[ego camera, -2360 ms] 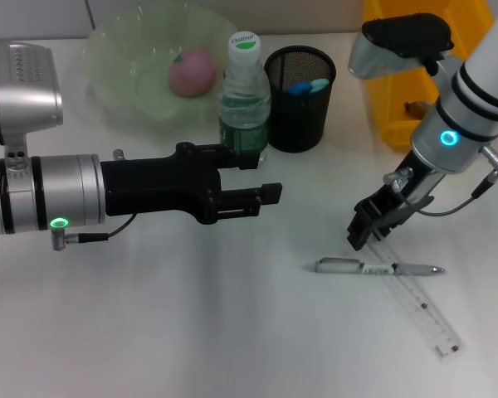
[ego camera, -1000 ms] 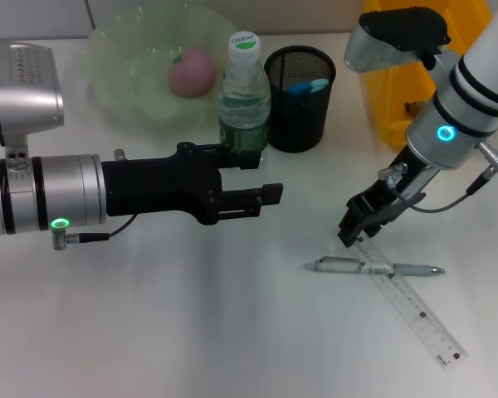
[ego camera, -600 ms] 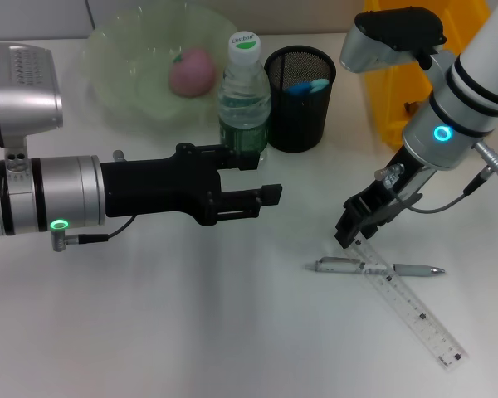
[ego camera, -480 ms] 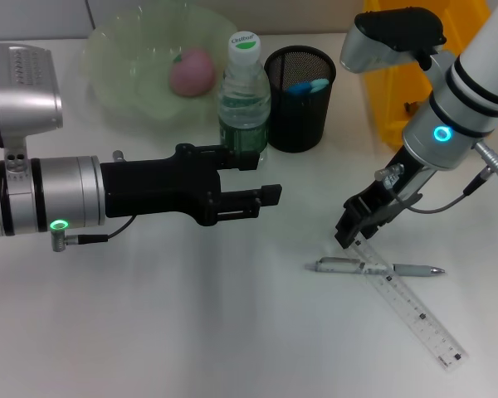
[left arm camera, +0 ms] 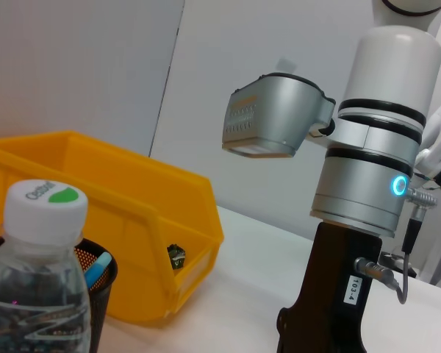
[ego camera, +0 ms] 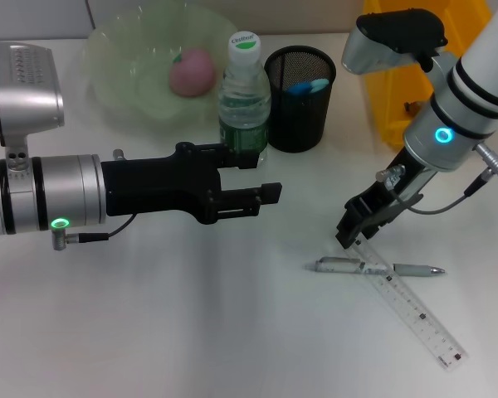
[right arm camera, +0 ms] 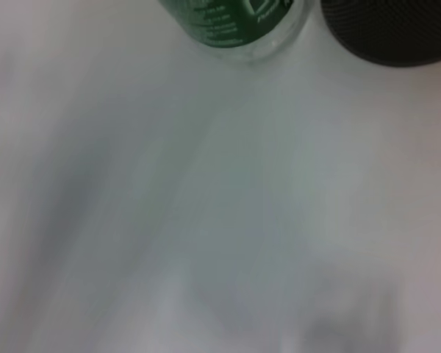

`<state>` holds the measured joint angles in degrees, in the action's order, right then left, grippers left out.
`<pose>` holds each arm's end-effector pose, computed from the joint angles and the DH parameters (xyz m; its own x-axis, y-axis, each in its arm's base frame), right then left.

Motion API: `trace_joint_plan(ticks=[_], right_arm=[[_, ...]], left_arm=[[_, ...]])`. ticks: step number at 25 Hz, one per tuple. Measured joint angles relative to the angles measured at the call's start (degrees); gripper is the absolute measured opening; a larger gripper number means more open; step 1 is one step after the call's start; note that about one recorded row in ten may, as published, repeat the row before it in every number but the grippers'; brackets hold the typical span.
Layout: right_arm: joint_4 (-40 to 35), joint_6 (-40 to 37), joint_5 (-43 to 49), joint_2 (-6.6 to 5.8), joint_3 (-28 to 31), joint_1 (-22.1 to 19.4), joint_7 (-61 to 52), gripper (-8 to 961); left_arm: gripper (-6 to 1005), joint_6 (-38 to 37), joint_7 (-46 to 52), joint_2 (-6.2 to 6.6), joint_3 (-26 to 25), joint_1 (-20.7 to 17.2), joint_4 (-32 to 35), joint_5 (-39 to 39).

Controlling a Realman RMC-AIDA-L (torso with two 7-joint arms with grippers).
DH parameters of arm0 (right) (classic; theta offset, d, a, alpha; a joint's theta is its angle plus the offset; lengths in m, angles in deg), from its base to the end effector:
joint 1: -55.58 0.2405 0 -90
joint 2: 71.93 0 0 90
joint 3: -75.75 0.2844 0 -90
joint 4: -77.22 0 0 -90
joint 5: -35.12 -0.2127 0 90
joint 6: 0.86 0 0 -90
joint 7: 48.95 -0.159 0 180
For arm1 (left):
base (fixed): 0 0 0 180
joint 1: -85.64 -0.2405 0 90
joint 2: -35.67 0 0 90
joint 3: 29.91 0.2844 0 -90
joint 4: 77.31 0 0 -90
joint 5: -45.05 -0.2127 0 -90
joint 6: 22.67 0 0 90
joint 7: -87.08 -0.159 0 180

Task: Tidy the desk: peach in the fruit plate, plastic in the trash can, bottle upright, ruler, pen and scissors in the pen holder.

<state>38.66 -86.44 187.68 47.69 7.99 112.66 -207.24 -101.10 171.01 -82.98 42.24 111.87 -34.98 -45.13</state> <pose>0.1971 0.4068 -0.0792 0.4074 -0.8714 0.2733 -0.7868 -0.4869 -0.3794 -0.2341 0.3430 -0.0686 0.7928 0.3237 0.5164 0.4068 -0.9120 -0.0530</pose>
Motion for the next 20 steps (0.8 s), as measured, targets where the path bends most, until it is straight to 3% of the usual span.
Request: trace_joint_plan(ticks=[12, 17, 20], right_arm=[[-6.67, -2.42, -0.49, -0.25, 0.03, -1.28, 2.07, 420], [-7.23, -3.90, -0.53, -0.26, 0.00, -1.42, 2.42, 618], [-8.55, -4.69, -0.55, -0.14, -0.01, -2.30, 2.53, 628]], left_arm=[[658, 0.04, 0.00, 0.08, -0.10, -0.22, -0.06, 0.09], [658, 0.04, -0.05, 0.13, -0.95, -0.22, -0.06, 0.09], [658, 0.03, -0.06, 0.16, -1.53, -0.22, -0.06, 0.10]])
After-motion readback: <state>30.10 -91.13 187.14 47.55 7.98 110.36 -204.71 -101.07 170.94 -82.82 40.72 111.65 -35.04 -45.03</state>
